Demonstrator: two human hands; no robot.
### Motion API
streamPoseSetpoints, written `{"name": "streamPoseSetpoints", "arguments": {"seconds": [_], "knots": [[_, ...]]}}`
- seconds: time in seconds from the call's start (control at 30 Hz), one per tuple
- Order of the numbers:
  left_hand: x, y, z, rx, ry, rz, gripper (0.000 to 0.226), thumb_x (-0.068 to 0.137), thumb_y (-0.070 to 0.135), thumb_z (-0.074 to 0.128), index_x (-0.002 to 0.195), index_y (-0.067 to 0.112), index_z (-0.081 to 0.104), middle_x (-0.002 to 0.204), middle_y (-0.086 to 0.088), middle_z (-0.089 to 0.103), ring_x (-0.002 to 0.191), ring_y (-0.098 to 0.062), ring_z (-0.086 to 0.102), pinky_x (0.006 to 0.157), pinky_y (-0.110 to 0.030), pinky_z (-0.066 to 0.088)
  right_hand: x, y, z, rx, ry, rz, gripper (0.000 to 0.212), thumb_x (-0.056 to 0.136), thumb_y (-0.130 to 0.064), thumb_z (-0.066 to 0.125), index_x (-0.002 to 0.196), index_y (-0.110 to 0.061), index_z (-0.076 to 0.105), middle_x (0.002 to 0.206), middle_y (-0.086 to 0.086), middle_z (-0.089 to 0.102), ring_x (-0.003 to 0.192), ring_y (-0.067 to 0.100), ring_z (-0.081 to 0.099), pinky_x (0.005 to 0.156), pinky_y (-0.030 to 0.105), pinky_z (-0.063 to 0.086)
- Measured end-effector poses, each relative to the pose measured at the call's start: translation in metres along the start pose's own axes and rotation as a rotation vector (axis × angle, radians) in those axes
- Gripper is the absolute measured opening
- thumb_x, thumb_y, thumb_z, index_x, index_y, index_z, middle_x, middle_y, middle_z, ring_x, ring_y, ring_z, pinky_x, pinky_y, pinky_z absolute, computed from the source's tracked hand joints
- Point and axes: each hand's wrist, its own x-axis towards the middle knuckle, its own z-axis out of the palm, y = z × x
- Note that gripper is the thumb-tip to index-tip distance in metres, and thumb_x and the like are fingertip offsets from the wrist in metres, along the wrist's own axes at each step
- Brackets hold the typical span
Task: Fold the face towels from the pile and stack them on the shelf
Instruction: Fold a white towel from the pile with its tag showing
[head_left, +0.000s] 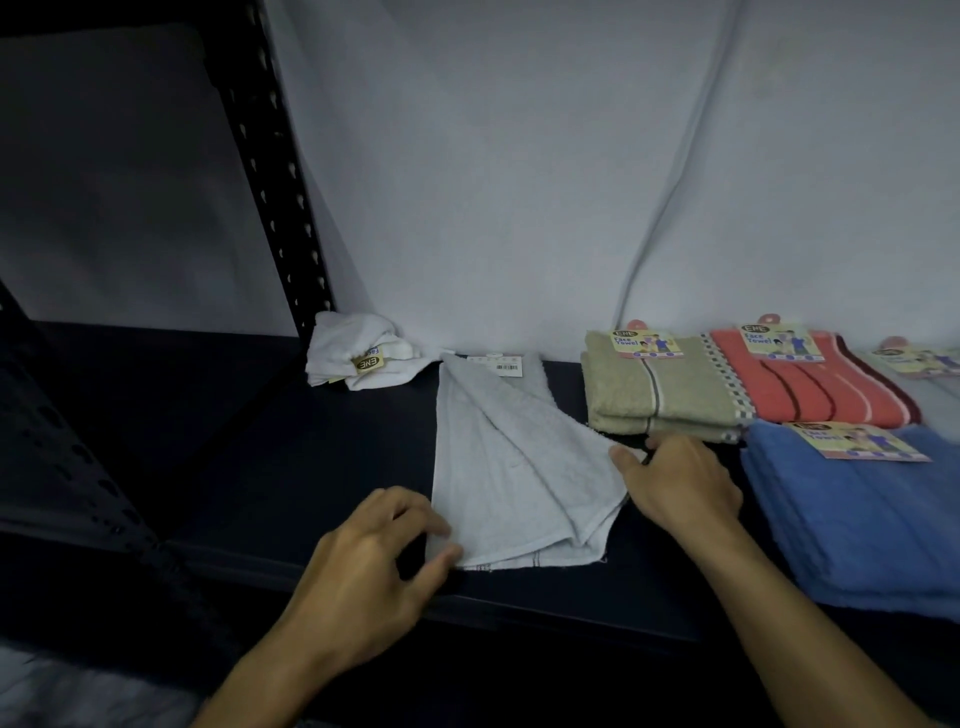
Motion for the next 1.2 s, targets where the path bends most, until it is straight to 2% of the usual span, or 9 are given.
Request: {"name": "streamPoseSetpoints", "arguments": {"seconds": [0.13,0.27,0.33,0.4,0.5,0.6,0.73,0.9,1.2], "knots": [[-0.004,0.0,0.002,0.04,-0.047,0.087,0.035,0.091,0.057,0.052,0.104,0.032,0.072,0.108,0.025,0.053,0.1,0.006,0.055,0.07,-0.018,0.055,-0.007,-0.004,-0.001,0.004,0.039,0.001,0.047,0.091,-0.048,0.058,0.123,-0.014,0.059,0.124,0.009,0.057,0.111,0.031,0.056,0.074,0.031,0.04],[-0.007,0.001,0.005,0.073,-0.019,0.127,0.027,0.093,0.046,0.056,0.105,0.03,0.075,0.109,0.022,0.055,0.098,0.005,0.057,0.066,-0.021,0.057,-0.04,0.003,-0.004,0.158,0.213,-0.253,0.018,0.089,-0.04,0.063,0.1,-0.025,0.064,0.102,-0.005,0.056,0.097,0.02,0.057,0.07,0.03,0.042],[-0.007,0.003,0.007,0.107,-0.016,0.134,0.03,0.096,0.046,0.051,0.104,0.03,0.075,0.109,0.02,0.056,0.099,0.003,0.057,0.064,-0.022,0.056,-0.054,0.009,-0.005,0.211,0.161,-0.359,0.01,0.087,-0.04,0.066,0.086,-0.031,0.064,0.087,-0.011,0.053,0.084,0.011,0.055,0.066,0.027,0.04],[-0.006,0.005,0.006,0.141,-0.021,0.131,0.034,0.095,0.049,0.045,0.101,0.032,0.074,0.107,0.021,0.057,0.098,0.002,0.057,0.063,-0.022,0.056,-0.056,0.015,-0.004,0.159,0.077,-0.413,0.007,0.089,-0.042,0.064,0.094,-0.037,0.064,0.09,-0.014,0.052,0.086,0.005,0.052,0.068,0.027,0.04],[0.0,0.016,0.001,0.238,-0.043,0.166,0.039,0.094,0.053,0.042,0.087,0.033,0.075,0.102,0.019,0.06,0.097,-0.001,0.056,0.072,-0.018,0.05,-0.048,0.024,0.0,0.059,0.006,-0.566,0.02,0.095,-0.03,0.057,0.111,-0.039,0.065,0.102,-0.018,0.047,0.094,-0.002,0.044,0.071,0.026,0.04],[0.009,0.024,0.0,0.343,-0.087,0.218,0.043,0.091,0.053,0.042,0.069,0.028,0.07,0.099,0.014,0.064,0.095,-0.005,0.059,0.078,-0.022,0.052,-0.042,0.03,0.003,-0.111,0.017,-0.783,0.022,0.093,-0.021,0.061,0.108,-0.034,0.069,0.106,-0.018,0.048,0.1,0.001,0.044,0.061,0.022,0.039],[0.013,0.024,0.001,0.355,-0.138,0.182,0.046,0.092,0.055,0.037,0.067,0.028,0.065,0.09,0.014,0.064,0.084,-0.007,0.061,0.065,-0.027,0.055,-0.036,0.032,-0.001,-0.237,0.058,-0.9,0.032,0.065,-0.006,0.084,0.081,-0.029,0.069,0.087,-0.016,0.051,0.082,0.003,0.045,0.047,0.007,0.012],[0.012,0.024,0.001,0.38,-0.129,0.191,0.045,0.091,0.052,0.037,0.067,0.027,0.065,0.087,0.014,0.064,0.08,-0.007,0.063,0.052,-0.026,0.053,-0.022,0.036,-0.017,-0.346,0.178,-0.964,0.032,0.058,0.002,0.081,0.075,-0.021,0.067,0.084,-0.008,0.052,0.076,0.012,0.051,0.048,0.013,0.001],[0.007,0.027,-0.001,0.409,-0.123,0.182,0.043,0.091,0.05,0.038,0.067,0.029,0.067,0.087,0.016,0.064,0.079,-0.003,0.063,0.039,-0.017,0.04,-0.019,0.045,-0.017,-0.377,0.076,-1.049,0.028,0.062,0.0,0.076,0.076,-0.022,0.066,0.086,-0.01,0.049,0.077,0.009,0.045,0.049,0.012,0.005]]}}
